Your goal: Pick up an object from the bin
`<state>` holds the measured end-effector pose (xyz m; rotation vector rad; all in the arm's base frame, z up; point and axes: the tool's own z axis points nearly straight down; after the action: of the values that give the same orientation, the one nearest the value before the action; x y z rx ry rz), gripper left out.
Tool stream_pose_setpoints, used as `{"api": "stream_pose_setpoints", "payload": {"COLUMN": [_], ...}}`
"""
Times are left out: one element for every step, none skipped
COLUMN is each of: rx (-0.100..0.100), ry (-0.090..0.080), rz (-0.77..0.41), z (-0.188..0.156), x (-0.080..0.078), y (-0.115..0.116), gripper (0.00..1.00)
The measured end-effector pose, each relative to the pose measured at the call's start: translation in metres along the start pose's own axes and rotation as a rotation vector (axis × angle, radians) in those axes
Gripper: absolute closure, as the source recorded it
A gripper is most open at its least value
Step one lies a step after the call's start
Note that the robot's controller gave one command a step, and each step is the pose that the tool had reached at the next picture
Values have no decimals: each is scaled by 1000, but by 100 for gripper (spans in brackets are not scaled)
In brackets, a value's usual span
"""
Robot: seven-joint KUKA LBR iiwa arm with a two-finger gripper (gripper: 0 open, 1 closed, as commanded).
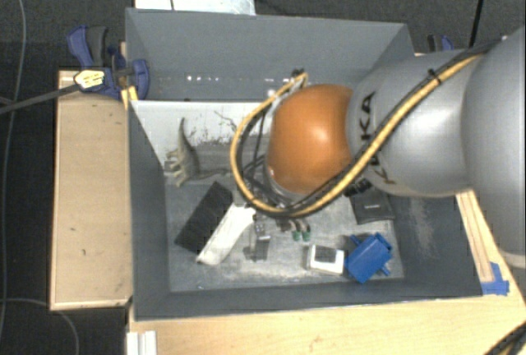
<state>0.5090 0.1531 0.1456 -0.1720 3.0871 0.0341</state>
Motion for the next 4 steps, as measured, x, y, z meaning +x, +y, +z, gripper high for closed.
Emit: {"api": "stream_pose_setpoints", "payload": {"rx": [2,-1,-3,-3], "ry": [8,-4,-4,-4], "rz": [6,-135,-284,-282], "z": [15,50,73,73], "x": [2,-19,-14,-14], "y": [-2,21,13,13], "gripper": [0,0,100,100]}}
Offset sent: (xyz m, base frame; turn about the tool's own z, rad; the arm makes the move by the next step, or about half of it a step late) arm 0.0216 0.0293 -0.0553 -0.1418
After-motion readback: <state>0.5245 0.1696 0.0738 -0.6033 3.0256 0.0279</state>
